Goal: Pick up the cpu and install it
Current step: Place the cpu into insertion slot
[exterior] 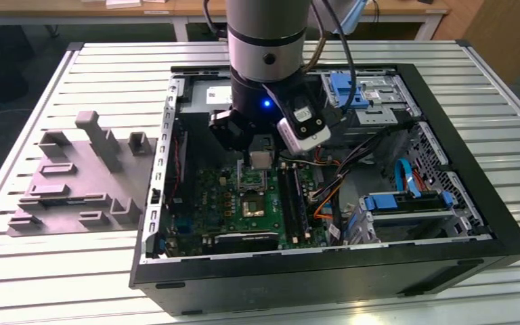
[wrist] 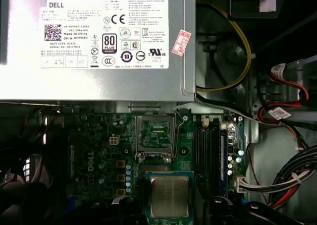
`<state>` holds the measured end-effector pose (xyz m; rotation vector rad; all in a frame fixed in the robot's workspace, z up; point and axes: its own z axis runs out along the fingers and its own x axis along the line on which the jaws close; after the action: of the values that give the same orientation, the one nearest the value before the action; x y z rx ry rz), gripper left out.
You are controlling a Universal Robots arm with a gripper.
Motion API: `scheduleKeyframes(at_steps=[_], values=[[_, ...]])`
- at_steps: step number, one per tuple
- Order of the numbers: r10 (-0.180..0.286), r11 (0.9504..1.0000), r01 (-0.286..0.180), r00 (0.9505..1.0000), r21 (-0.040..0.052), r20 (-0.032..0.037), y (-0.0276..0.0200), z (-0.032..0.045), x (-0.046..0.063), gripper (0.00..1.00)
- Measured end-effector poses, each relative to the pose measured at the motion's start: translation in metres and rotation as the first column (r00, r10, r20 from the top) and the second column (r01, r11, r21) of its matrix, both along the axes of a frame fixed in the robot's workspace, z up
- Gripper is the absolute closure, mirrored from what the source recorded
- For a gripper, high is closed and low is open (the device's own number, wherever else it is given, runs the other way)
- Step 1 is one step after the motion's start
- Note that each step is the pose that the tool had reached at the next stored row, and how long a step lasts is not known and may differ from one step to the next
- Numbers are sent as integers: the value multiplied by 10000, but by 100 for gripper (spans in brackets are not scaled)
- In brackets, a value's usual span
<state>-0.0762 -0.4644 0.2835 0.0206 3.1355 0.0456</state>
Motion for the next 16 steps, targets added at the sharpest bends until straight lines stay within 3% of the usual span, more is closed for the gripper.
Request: scheduleKeyframes(at_steps=[12, 16], values=[[0, 10000, 0, 10000, 1, -14, 0, -149, 0, 53], [0, 10000, 0, 10000, -2, -16, 0, -162, 0, 53]])
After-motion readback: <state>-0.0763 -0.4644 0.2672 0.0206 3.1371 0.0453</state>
